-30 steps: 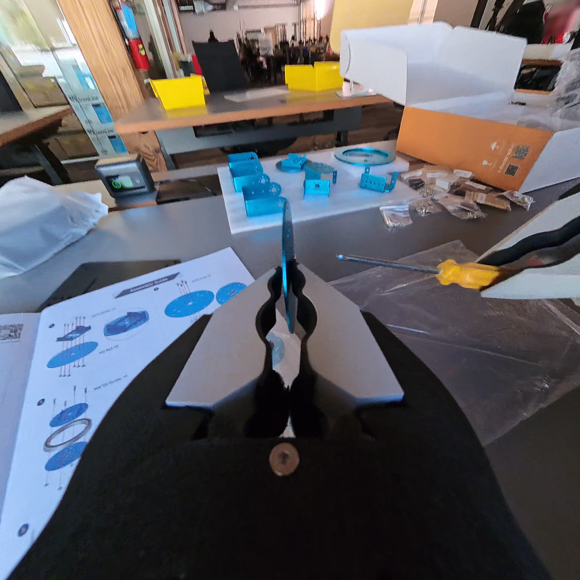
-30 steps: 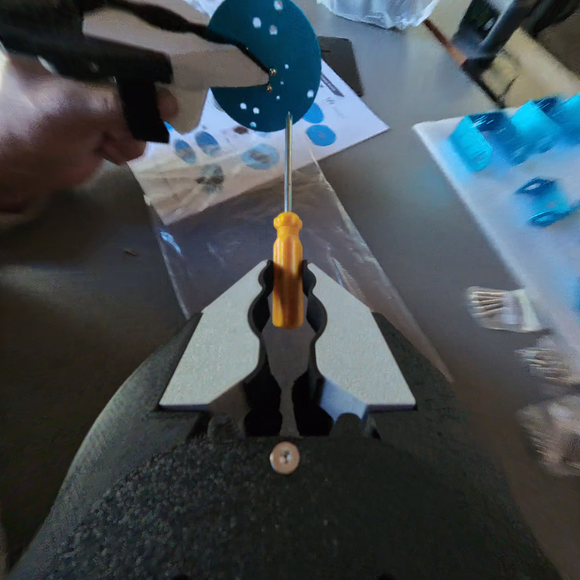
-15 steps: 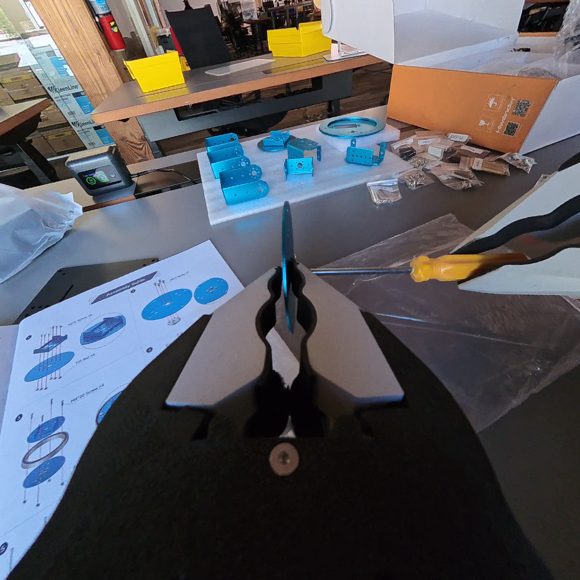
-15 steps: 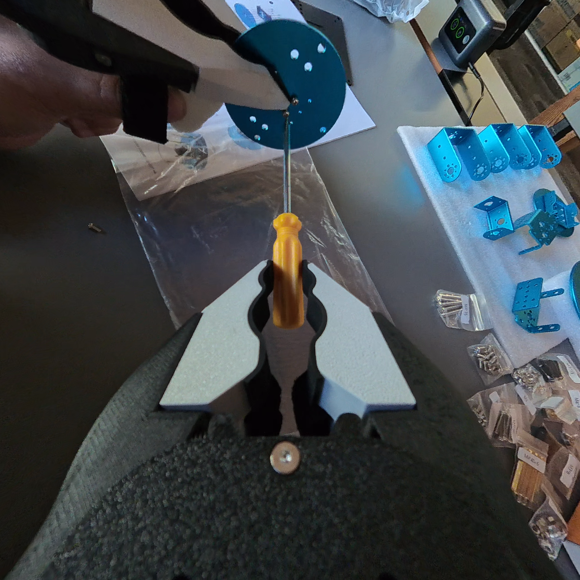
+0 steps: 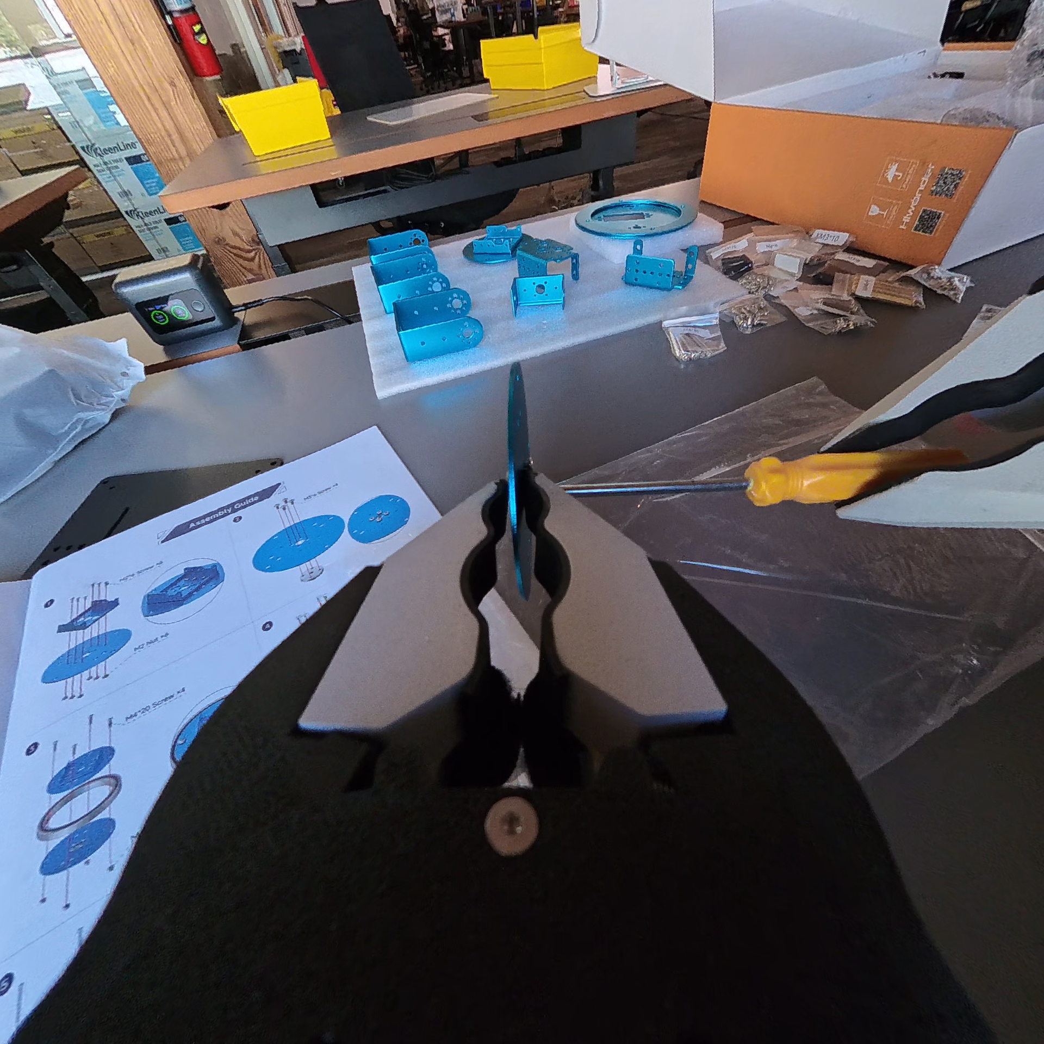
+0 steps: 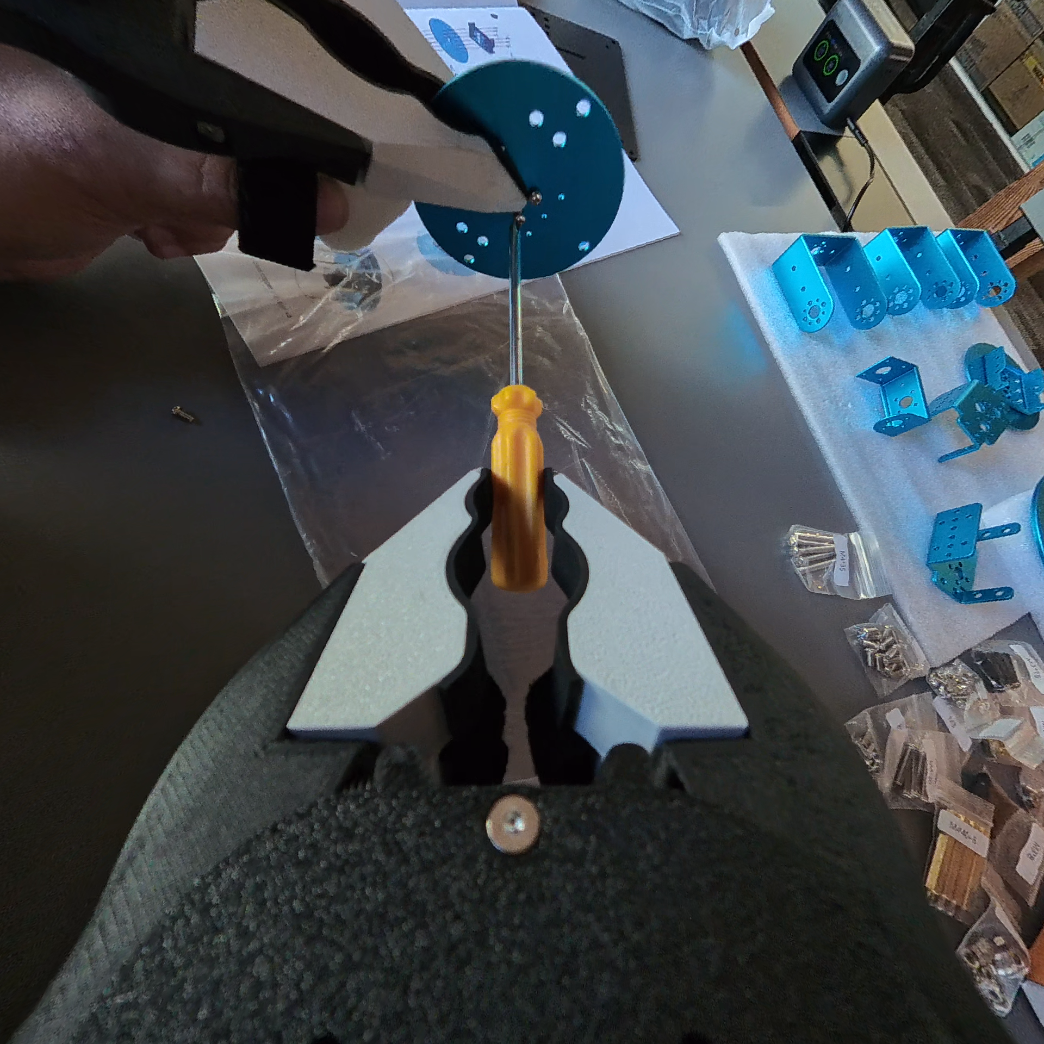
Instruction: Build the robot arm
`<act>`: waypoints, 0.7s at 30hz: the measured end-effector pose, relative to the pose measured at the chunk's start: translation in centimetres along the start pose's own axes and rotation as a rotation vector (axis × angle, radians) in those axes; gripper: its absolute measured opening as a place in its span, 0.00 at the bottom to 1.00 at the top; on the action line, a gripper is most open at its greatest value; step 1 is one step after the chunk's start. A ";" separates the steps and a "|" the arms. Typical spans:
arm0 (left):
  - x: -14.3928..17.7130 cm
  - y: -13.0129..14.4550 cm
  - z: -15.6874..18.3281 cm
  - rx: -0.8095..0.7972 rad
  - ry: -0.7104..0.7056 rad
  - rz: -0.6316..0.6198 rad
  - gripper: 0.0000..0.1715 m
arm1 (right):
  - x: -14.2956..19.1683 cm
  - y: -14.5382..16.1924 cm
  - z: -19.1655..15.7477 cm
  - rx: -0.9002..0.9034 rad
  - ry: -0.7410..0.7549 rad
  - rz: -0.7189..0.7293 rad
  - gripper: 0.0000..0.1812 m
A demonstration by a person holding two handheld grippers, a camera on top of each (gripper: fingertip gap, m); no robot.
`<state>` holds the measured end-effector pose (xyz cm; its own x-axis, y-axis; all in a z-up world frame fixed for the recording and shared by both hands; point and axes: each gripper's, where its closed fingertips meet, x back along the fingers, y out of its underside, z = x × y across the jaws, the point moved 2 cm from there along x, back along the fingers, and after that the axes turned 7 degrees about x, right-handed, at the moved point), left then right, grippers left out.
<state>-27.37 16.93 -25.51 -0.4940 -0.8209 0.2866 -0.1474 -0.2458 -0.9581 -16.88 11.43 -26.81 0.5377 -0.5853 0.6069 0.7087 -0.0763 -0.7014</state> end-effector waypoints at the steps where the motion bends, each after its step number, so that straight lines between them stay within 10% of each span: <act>1: 0.0 0.0 0.0 0.001 0.002 0.001 0.03 | 0.0 0.0 0.1 -0.001 0.001 0.001 0.09; 11: 0.1 -0.3 0.2 -0.010 0.001 0.017 0.03 | 0.1 -0.1 0.1 -0.031 -0.010 0.011 0.09; 21: 2.2 -3.2 1.1 -0.145 0.019 0.222 0.03 | 1.3 -1.1 -0.6 -0.744 -0.630 0.258 0.09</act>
<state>-27.07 15.34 -21.76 -0.5436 -0.8363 0.0709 -0.1542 0.0164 -0.9879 -17.24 10.24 -25.50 0.9304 -0.1383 0.3393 0.1868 -0.6176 -0.7640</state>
